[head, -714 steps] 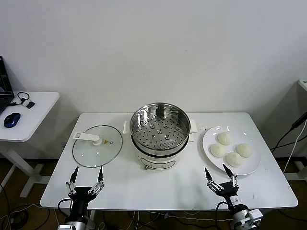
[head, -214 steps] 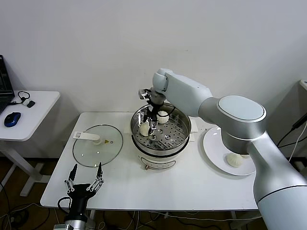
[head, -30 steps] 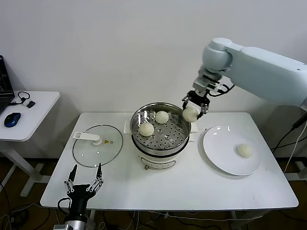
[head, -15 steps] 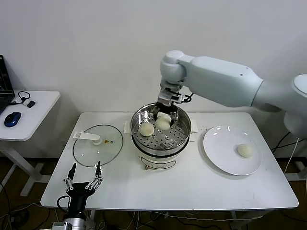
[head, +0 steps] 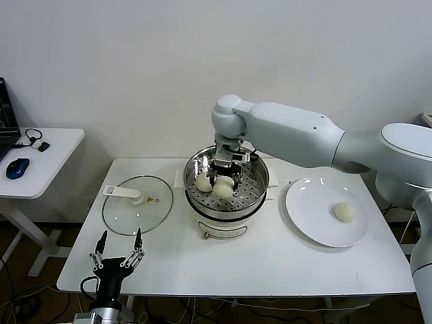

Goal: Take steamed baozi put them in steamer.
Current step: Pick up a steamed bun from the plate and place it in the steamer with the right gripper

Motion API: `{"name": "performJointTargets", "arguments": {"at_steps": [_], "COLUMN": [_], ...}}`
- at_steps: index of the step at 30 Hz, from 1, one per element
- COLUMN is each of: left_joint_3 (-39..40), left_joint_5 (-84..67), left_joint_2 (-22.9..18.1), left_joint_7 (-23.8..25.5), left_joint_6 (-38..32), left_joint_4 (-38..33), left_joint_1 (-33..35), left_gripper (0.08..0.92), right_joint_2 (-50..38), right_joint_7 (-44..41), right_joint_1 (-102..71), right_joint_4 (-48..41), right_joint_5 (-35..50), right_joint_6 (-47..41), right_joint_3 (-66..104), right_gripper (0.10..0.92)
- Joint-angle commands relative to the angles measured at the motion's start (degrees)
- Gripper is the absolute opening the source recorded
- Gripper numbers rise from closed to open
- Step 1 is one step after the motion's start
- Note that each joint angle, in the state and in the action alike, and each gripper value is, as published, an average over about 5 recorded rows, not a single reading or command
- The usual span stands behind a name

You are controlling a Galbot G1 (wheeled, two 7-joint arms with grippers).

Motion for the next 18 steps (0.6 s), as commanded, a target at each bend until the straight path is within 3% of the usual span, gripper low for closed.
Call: {"name": "performJointTargets", "arguments": {"at_steps": [1, 18], "left_joint_3": [-0.01, -0.08], "left_joint_5": [0.04, 0.05], "left_joint_2": [-0.03, -0.05], "left_joint_7": [-0.03, -0.09], "left_joint_6": [0.13, 0.2], "left_joint_4": [-0.01, 0.08], "left_joint_1": [0.02, 0.03], "left_gripper": [0.823, 0.823], "right_joint_2": [0.33, -0.15], "right_joint_7": [0.04, 0.06], "right_joint_1": [-2.34, -3.43], "right_joint_4": [0.96, 1.44], "right_joint_5": [-3.19, -3.25], "right_joint_6": [1.82, 1.72], "right_joint_3": [0.36, 0.25], "right_gripper": [0.67, 0.67]}}
